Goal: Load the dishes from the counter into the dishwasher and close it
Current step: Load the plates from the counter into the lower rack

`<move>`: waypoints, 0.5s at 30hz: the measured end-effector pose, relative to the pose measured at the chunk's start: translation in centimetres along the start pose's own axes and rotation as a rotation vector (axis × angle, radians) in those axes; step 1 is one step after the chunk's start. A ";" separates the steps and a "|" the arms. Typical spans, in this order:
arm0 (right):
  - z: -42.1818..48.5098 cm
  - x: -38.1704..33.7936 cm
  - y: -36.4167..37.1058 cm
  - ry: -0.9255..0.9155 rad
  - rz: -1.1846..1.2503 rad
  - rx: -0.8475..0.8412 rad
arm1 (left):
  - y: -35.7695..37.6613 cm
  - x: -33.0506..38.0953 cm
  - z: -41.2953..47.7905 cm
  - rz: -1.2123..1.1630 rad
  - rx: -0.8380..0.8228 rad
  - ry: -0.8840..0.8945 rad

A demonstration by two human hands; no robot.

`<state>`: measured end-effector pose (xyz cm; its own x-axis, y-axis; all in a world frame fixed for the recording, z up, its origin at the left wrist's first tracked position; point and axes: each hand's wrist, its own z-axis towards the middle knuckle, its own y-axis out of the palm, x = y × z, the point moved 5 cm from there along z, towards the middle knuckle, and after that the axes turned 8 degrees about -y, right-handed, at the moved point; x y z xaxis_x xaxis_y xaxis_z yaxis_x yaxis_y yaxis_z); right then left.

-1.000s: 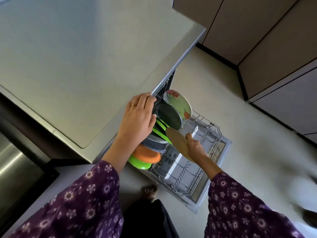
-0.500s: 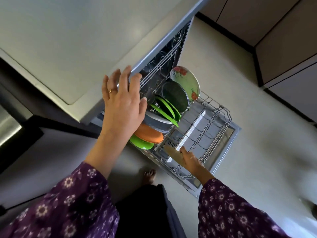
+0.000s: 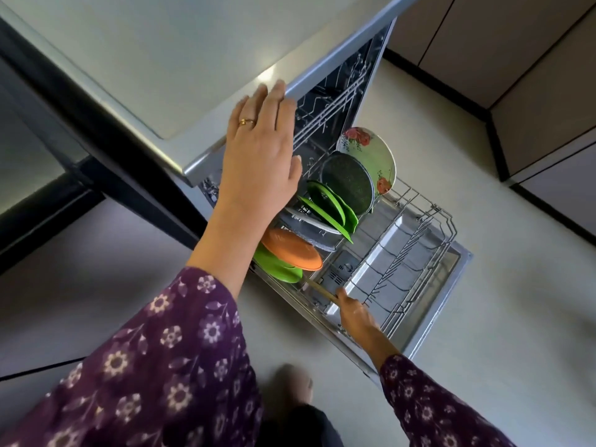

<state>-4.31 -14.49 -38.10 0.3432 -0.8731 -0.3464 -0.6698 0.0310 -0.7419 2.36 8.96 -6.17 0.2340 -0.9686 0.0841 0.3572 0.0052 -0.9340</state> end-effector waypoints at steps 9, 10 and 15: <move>-0.3 1.5 3.7 0.122 -0.005 -0.009 | 0.1 -0.2 -0.1 0.053 -0.003 0.047; -0.4 1.7 3.8 0.120 0.006 -0.002 | 0.2 -0.2 -0.1 0.059 -0.003 0.050; -0.9 3.8 4.0 0.110 0.042 0.026 | 0.2 -0.2 -0.1 0.062 -0.004 0.053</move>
<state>-6.24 -18.14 -41.89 0.2405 -0.9187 -0.3133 -0.6645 0.0795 -0.7431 2.29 9.08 -6.44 0.2073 -0.9783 0.0073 0.3402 0.0651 -0.9381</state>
